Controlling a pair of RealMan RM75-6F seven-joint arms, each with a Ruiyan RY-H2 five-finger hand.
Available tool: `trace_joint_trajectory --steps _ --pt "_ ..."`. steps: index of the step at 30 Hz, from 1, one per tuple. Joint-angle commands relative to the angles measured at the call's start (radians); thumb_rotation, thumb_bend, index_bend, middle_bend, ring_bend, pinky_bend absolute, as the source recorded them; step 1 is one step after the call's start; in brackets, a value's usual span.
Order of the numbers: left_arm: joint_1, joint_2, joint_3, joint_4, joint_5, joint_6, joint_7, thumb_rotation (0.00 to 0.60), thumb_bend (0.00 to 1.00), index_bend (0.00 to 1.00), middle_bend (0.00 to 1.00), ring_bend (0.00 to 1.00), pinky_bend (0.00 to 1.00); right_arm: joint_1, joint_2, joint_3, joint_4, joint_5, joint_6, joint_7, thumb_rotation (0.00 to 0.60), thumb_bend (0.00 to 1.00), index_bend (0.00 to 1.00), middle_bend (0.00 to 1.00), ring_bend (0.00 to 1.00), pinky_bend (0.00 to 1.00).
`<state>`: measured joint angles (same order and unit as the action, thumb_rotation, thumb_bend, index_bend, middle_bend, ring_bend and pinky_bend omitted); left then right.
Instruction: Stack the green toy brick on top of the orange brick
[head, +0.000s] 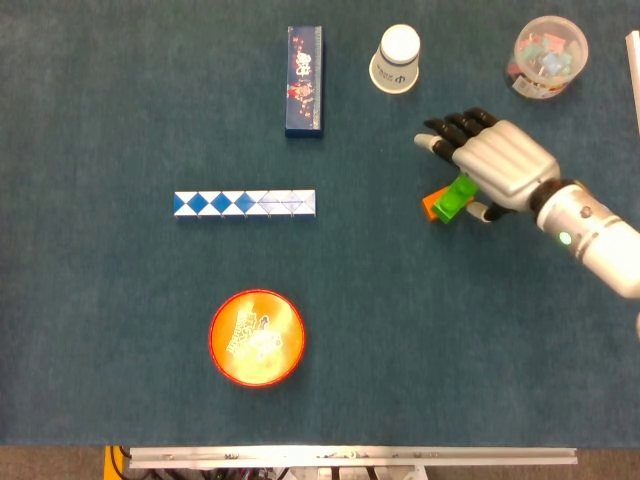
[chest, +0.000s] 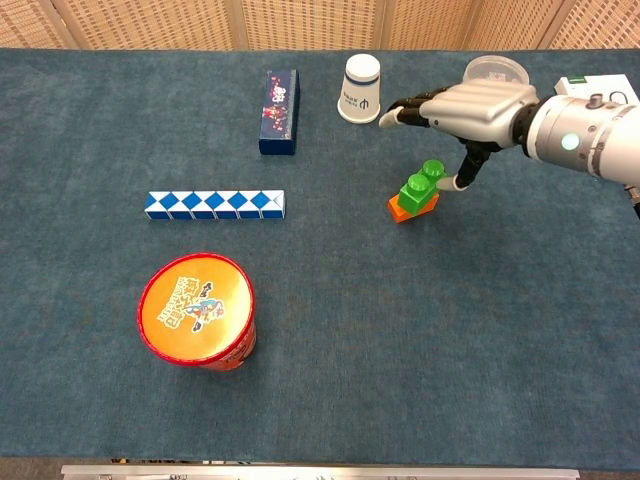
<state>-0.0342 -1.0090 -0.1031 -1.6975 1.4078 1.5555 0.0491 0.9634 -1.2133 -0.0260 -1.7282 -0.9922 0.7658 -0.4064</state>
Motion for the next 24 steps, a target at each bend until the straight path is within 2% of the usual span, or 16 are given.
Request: trace_joint_trajectory --steps 1,7,13,19,24 --pt "-0.001 -0.001 0.000 0.001 -0.001 -0.001 0.001 0.600 0.06 0.50 0.51 0.34 0.43 -0.039 0.046 -0.015 -0.064 -0.032 0.073 -0.038 0.600 0.23 0.06 0.04 0.00 0.08" --pt "-0.004 -0.003 0.001 0.003 -0.001 -0.008 0.003 0.600 0.06 0.50 0.51 0.34 0.43 -0.155 0.074 -0.054 -0.160 -0.111 0.317 -0.169 0.600 0.23 0.15 0.07 0.00 0.08" --pt "-0.011 -0.009 0.003 0.007 0.000 -0.021 0.004 0.600 0.06 0.50 0.51 0.34 0.43 -0.275 0.119 -0.103 -0.232 -0.180 0.457 -0.208 0.600 0.23 0.22 0.11 0.00 0.08" --pt "-0.024 -0.021 0.009 0.015 0.004 -0.045 0.008 0.600 0.06 0.50 0.51 0.34 0.43 -0.404 0.128 -0.138 -0.236 -0.277 0.607 -0.225 0.600 0.23 0.23 0.11 0.00 0.08" --pt "-0.033 -0.033 0.015 0.025 0.009 -0.060 0.016 0.600 0.06 0.50 0.51 0.34 0.43 -0.526 0.102 -0.169 -0.183 -0.405 0.746 -0.214 0.600 0.23 0.26 0.12 0.00 0.08"
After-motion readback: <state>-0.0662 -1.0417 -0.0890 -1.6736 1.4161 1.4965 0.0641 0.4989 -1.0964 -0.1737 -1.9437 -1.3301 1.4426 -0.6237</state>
